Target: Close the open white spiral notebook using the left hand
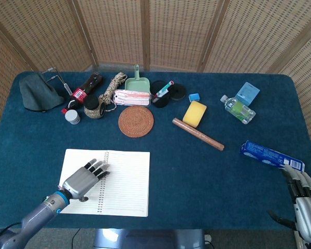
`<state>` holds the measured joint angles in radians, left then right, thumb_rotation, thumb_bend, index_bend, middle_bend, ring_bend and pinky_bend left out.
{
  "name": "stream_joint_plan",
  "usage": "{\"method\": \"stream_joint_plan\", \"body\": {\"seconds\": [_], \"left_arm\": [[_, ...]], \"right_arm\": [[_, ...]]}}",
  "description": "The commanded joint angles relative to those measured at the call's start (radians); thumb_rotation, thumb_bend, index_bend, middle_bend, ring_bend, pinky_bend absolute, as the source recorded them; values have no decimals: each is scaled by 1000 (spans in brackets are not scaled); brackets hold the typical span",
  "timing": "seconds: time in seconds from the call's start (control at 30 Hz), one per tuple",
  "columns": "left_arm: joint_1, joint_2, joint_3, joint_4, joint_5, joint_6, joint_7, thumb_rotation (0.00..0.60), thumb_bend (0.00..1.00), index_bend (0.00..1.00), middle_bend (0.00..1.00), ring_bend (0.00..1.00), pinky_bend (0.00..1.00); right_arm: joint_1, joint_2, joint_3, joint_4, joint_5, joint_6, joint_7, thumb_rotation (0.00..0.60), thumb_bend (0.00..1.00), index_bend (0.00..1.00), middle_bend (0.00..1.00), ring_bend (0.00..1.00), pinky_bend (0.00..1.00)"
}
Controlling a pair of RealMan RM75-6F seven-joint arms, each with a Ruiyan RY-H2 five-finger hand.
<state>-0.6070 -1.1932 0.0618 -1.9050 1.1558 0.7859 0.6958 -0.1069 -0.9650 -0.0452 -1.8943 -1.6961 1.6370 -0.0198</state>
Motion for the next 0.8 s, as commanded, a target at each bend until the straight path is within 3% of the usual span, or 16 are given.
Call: {"method": "stream_joint_plan", "body": {"seconds": [0.03,0.37,0.8], "left_arm": [[-5,-6,34,-12,-43,17,34,600,19,95,37,0,0],[-13,23,86,-34,-54,42,41,600,21,95,67,0,0],[23,123,178,-56,75,47,-52,600,22,95,90,0,0]], "right_arm": [[0,0,-1,-1,-1,0,-1,600,0,0,0,0,0],[-2,-2,0,-3,-2,3,-4,600,0,0,0,0,0],[-3,-8,-3,-5,-8,1,-18,600,0,0,0,0,0]]}}
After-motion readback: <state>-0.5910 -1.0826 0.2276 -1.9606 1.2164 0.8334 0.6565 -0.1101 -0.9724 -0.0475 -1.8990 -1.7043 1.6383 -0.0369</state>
